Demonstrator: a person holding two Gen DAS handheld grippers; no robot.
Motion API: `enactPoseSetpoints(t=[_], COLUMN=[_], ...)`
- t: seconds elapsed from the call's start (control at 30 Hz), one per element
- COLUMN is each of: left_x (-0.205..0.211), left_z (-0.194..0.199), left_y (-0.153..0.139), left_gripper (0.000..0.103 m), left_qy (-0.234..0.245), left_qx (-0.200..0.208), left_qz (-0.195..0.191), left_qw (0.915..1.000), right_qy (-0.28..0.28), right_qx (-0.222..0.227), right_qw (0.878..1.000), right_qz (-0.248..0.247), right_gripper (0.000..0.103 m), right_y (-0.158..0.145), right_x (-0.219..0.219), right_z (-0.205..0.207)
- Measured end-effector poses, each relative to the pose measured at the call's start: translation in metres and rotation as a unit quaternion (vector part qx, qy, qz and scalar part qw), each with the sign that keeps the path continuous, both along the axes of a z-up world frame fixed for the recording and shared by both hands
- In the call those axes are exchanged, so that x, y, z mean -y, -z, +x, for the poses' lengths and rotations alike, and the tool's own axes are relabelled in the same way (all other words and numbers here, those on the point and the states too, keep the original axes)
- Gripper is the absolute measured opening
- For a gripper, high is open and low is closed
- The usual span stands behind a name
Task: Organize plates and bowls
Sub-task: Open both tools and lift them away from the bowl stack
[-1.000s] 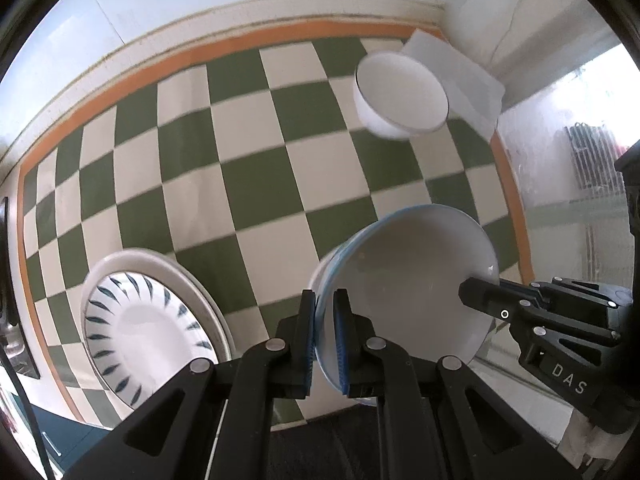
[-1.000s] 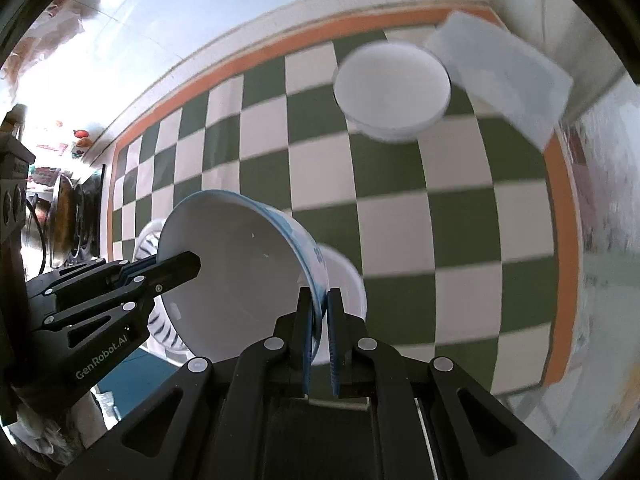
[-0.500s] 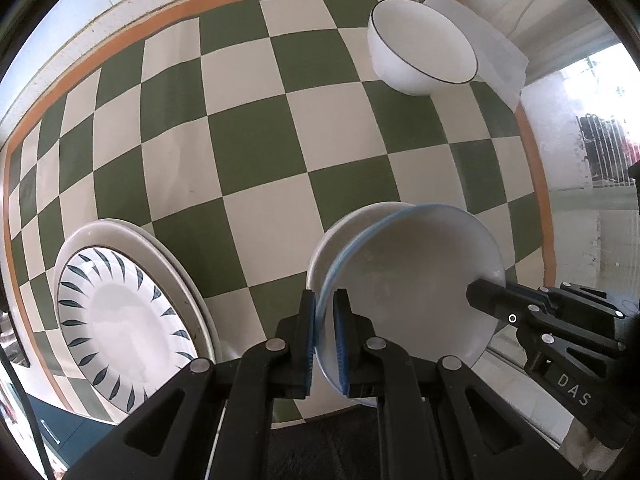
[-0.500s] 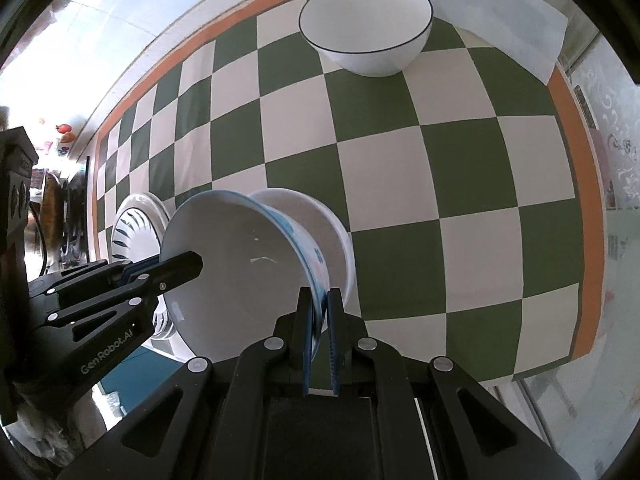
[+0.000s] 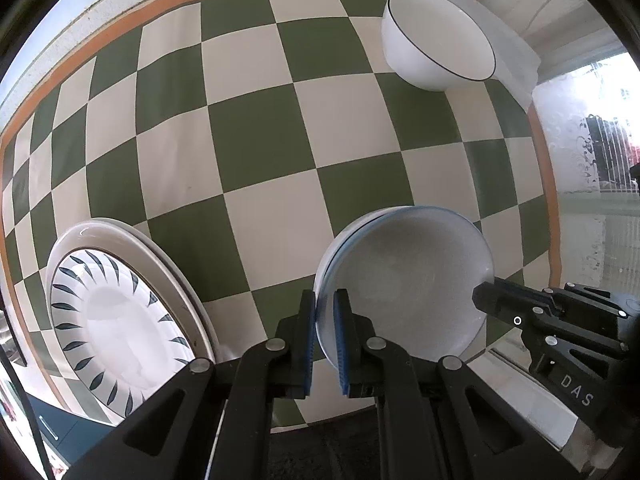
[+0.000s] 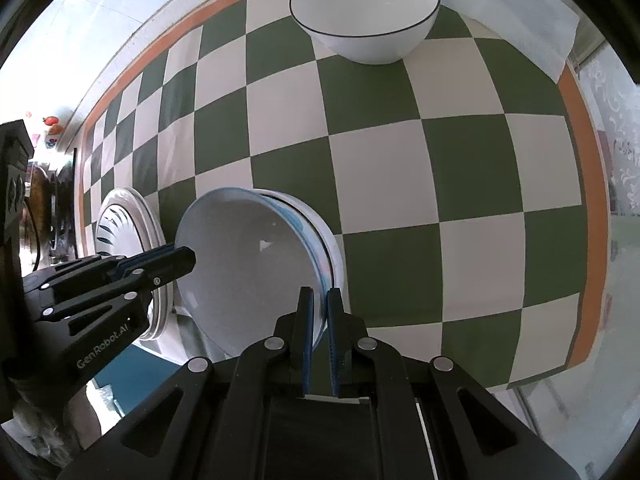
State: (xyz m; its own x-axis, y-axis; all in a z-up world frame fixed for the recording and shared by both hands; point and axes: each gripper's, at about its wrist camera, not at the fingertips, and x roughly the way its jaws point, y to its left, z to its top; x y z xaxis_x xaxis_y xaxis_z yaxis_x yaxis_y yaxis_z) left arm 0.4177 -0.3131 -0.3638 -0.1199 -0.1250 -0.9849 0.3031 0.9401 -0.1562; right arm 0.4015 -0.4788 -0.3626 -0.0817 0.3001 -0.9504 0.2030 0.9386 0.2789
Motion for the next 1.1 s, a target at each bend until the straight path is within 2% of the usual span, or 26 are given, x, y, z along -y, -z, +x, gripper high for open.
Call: enactPoseSetpoints(t=[0.13, 0.23, 0.37, 0.5, 0.57, 0.63, 0.7, 0.77, 1.0, 1.1], left_x=[-0.007, -0.013, -0.006, 0.017, 0.027, 0.037, 0.048, 0.057, 0.089, 0.096], left_z=[0.002, 0.009, 0.032, 0.073, 0.092, 0.114, 0.134, 0.149, 0.178, 0.18], left_y=[-0.01, -0.032, -0.068, -0.081, -0.077, -0.067, -0.05, -0.033, 0.02, 0.031], left_gripper=[0.007, 0.007, 0.009, 0.021, 0.022, 0.022, 0.022, 0.022, 0.022, 0.021], left_qy=[-0.004, -0.02, -0.041, -0.059, -0.066, -0.072, -0.078, -0.082, -0.064, -0.058], left_qx=[-0.007, 0.004, 0.03, 0.051, 0.045, 0.032, 0.012, -0.005, -0.05, -0.053], left_qz=[-0.011, -0.032, -0.07, -0.079, -0.083, -0.087, -0.085, -0.081, -0.047, -0.037], left_qw=[0.9999, 0.9993, 0.9963, 0.9938, 0.9933, 0.993, 0.9933, 0.9933, 0.9956, 0.9962], right_qy=[-0.002, 0.004, 0.026, 0.054, 0.068, 0.078, 0.092, 0.105, 0.123, 0.116], right_qx=[-0.007, -0.013, 0.01, 0.05, 0.061, 0.065, 0.067, 0.069, 0.046, 0.03], right_qw=[1.0, 1.0, 0.999, 0.997, 0.995, 0.994, 0.993, 0.991, 0.99, 0.992], right_qz=[0.006, 0.019, 0.031, 0.028, 0.028, 0.029, 0.032, 0.041, 0.045, 0.043], right_gripper=[0.009, 0.009, 0.009, 0.009, 0.011, 0.019, 0.032, 0.036, 0.037, 0.037], right_y=[0.002, -0.001, -0.023, -0.052, -0.06, -0.063, -0.061, -0.055, -0.013, 0.007], right_x=[-0.001, 0.004, 0.025, 0.058, 0.075, 0.089, 0.102, 0.115, 0.135, 0.135], right_z=[0.001, 0.001, 0.008, 0.032, 0.048, 0.064, 0.081, 0.1, 0.148, 0.161])
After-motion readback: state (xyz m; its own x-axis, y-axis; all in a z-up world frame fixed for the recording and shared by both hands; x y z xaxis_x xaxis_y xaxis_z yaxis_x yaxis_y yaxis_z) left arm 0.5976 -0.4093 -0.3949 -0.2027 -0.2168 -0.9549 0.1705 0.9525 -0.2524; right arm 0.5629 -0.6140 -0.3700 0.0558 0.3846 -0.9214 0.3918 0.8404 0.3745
